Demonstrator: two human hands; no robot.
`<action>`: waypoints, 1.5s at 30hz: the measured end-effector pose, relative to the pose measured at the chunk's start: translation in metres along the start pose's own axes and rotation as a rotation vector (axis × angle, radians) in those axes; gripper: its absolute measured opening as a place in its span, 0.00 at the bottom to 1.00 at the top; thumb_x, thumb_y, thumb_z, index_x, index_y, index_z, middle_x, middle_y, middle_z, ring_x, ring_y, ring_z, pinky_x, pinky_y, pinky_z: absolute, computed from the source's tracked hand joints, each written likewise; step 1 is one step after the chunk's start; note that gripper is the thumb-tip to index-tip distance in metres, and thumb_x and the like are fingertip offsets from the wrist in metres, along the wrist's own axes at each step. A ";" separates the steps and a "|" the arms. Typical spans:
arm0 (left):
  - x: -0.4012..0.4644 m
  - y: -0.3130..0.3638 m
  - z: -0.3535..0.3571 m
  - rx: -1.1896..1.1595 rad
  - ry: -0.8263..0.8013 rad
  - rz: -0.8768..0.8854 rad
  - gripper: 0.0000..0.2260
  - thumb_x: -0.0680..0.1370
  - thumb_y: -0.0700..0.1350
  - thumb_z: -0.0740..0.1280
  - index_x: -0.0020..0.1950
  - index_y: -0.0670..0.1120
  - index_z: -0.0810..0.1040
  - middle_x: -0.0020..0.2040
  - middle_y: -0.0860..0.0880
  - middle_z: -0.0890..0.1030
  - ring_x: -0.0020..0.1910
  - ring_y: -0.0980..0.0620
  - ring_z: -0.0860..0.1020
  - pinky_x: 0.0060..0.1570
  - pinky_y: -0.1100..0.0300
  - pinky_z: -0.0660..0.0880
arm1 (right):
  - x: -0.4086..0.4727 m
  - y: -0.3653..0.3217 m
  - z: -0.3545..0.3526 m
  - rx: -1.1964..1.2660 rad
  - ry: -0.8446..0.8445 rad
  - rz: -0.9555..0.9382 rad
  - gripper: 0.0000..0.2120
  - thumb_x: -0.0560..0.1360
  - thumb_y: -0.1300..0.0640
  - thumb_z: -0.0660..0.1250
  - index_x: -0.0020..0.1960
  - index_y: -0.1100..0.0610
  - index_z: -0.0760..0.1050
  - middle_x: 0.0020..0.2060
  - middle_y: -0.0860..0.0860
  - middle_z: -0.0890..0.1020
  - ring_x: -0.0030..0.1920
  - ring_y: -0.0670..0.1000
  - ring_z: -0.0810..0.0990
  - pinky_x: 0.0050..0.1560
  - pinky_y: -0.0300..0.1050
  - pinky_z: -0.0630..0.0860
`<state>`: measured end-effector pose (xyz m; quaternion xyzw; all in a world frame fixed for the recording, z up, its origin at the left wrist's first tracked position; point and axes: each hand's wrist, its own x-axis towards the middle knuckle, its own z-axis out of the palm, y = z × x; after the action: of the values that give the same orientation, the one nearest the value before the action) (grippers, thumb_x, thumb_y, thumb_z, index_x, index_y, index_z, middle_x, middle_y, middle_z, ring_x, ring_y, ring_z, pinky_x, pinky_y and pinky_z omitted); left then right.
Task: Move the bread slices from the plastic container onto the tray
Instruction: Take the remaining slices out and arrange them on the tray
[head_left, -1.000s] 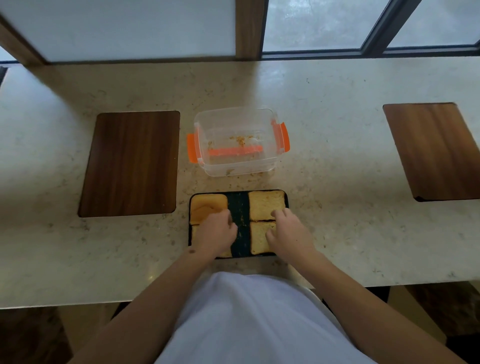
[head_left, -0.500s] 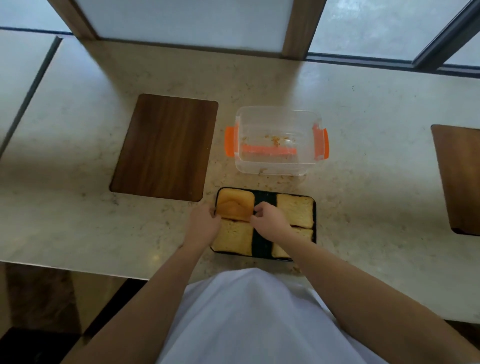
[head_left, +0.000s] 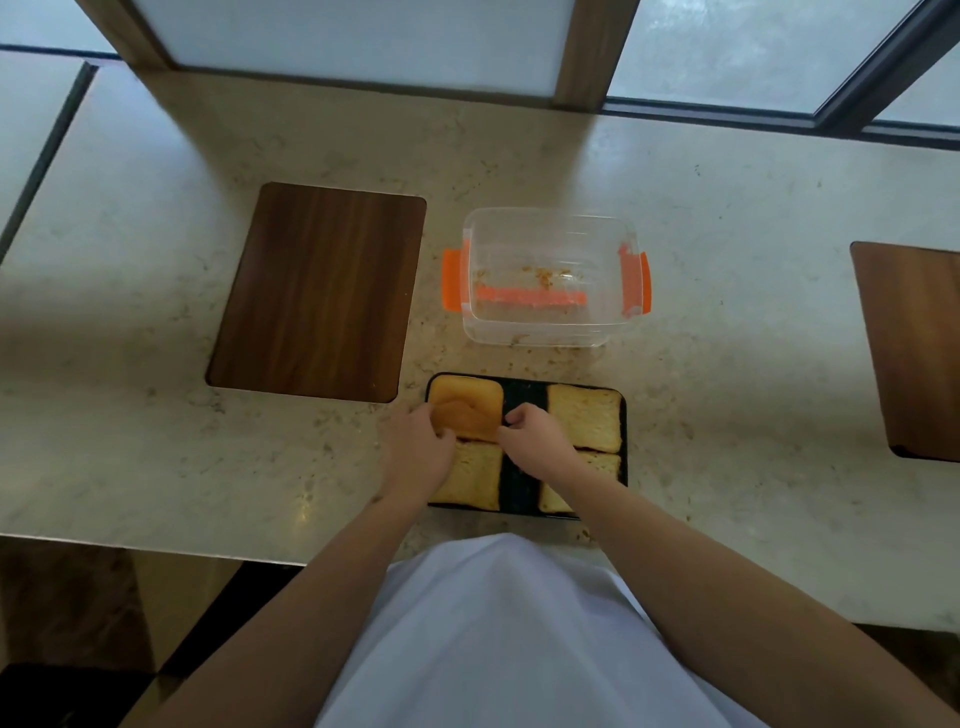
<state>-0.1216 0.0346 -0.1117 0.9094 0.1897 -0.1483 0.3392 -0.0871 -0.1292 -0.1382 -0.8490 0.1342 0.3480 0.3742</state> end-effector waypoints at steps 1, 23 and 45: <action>-0.001 0.002 0.001 -0.003 -0.003 -0.007 0.12 0.76 0.42 0.65 0.57 0.40 0.80 0.53 0.42 0.78 0.50 0.45 0.75 0.50 0.48 0.76 | 0.000 0.000 0.000 0.003 0.001 0.000 0.18 0.78 0.52 0.65 0.66 0.55 0.72 0.44 0.50 0.81 0.39 0.50 0.82 0.42 0.52 0.83; -0.011 0.010 0.015 -0.106 -0.058 0.043 0.14 0.77 0.42 0.67 0.63 0.44 0.76 0.58 0.45 0.78 0.57 0.46 0.75 0.59 0.46 0.74 | -0.016 0.008 -0.019 0.008 0.052 0.049 0.19 0.77 0.53 0.64 0.67 0.56 0.72 0.42 0.51 0.81 0.40 0.49 0.82 0.41 0.48 0.81; -0.036 -0.030 0.009 -0.105 -0.159 -0.026 0.21 0.76 0.39 0.68 0.69 0.40 0.74 0.58 0.45 0.80 0.52 0.51 0.77 0.51 0.57 0.73 | -0.059 0.035 0.002 -0.051 -0.122 -0.006 0.18 0.78 0.50 0.68 0.66 0.56 0.77 0.54 0.52 0.83 0.52 0.52 0.82 0.57 0.53 0.80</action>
<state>-0.1681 0.0412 -0.1210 0.8731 0.1815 -0.2145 0.3983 -0.1480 -0.1530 -0.1172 -0.8359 0.0999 0.4011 0.3611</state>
